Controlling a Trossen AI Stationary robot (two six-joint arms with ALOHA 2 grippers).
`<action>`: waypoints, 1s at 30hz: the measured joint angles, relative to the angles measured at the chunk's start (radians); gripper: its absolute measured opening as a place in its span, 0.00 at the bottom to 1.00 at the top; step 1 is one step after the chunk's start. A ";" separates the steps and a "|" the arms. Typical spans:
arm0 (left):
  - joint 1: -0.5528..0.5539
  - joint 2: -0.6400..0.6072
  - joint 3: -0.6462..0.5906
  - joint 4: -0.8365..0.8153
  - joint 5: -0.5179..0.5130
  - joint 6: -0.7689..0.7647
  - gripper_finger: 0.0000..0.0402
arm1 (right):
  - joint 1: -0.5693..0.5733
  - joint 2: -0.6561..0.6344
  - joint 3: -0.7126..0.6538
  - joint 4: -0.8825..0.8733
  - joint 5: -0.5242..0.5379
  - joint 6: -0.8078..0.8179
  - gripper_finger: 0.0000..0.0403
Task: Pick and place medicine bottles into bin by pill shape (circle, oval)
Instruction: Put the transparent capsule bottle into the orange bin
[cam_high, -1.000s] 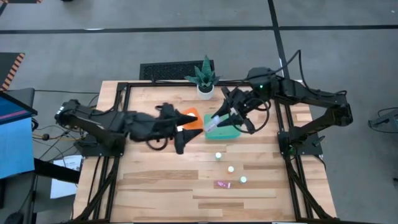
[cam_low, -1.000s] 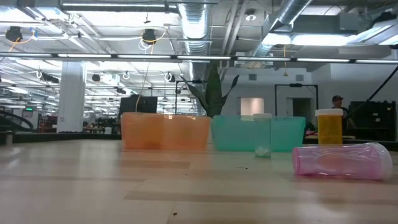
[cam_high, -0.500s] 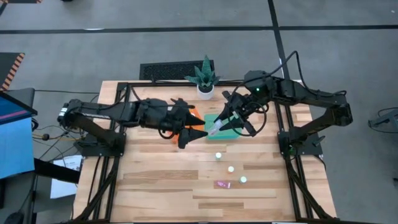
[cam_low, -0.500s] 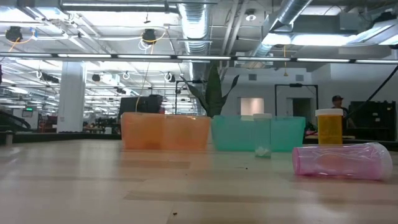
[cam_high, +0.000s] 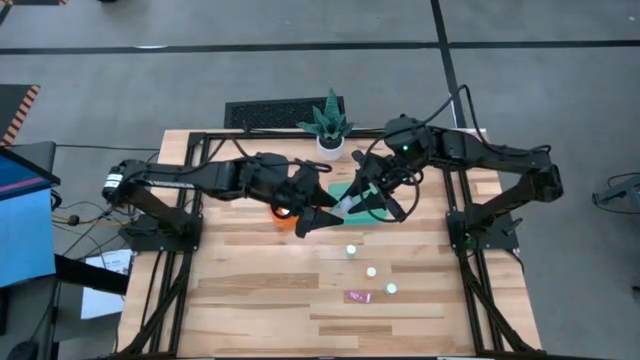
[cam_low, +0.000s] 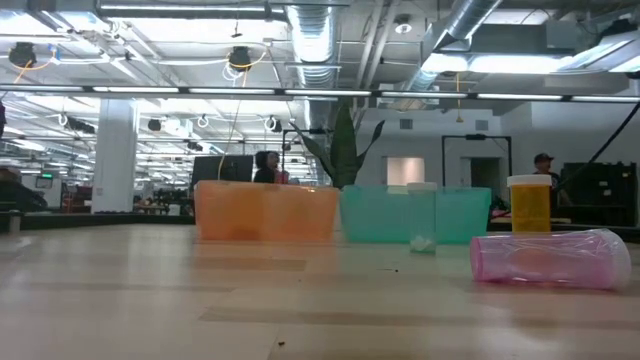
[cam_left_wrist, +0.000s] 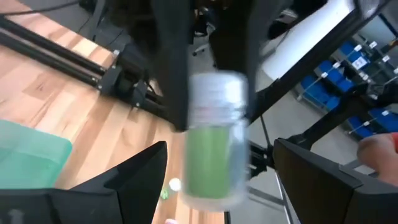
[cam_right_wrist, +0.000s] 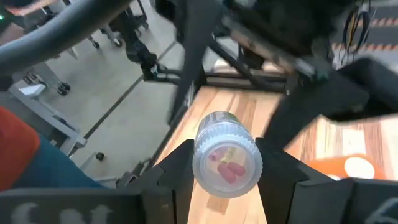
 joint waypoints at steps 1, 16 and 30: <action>0.000 0.000 0.000 -0.007 0.003 0.000 0.71 | 0.000 0.002 -0.002 -0.010 0.000 0.000 0.38; 0.000 0.016 0.000 -0.020 0.049 0.005 0.63 | 0.000 0.008 -0.002 -0.002 -0.003 0.001 0.39; 0.000 0.016 0.000 -0.043 0.044 0.002 0.45 | 0.000 0.008 -0.001 -0.001 -0.004 0.003 0.42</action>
